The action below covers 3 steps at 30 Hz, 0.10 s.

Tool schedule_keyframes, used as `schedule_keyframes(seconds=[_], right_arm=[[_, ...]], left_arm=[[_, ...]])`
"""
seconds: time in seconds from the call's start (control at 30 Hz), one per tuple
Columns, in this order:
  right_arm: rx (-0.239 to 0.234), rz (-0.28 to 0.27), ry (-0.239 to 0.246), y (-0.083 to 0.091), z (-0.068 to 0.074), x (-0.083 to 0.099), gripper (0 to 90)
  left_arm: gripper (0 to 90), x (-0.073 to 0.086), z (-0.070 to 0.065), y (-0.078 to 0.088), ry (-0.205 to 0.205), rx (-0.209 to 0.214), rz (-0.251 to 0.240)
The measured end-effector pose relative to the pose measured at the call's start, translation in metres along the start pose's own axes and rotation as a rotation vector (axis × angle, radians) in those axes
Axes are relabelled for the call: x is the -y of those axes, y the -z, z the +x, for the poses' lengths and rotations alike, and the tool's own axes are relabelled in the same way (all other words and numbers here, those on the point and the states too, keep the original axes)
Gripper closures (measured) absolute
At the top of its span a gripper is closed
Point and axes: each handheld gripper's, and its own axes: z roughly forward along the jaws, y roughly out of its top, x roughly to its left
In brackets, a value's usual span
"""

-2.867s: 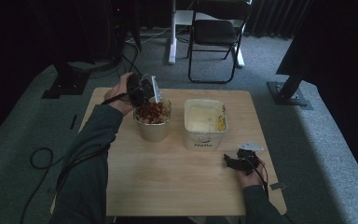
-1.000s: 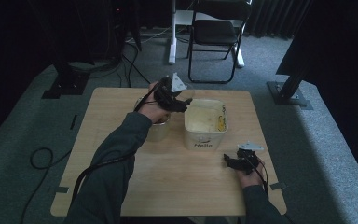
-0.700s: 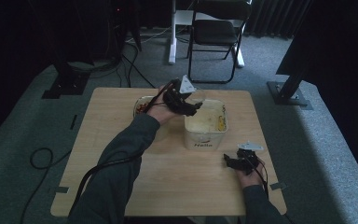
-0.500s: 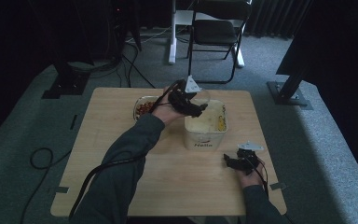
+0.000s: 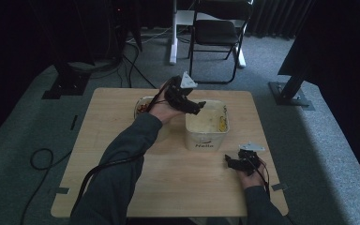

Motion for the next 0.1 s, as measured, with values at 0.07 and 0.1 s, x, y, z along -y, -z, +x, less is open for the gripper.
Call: schedule_keyframes(seconds=[0.07, 0.1], right_arm=[[0.0, 0.0, -0.001, 0.0, 0.0, 0.0, 23.5], [-0.001, 0.0, -0.001, 0.0, 0.0, 0.0, 23.5]], left_arm=[[14.3, 0.002, 0.0037, 0.0021, 0.017, -0.001, -0.002], [14.2, 0.002, 0.0037, 0.0021, 0.017, -0.001, -0.002]])
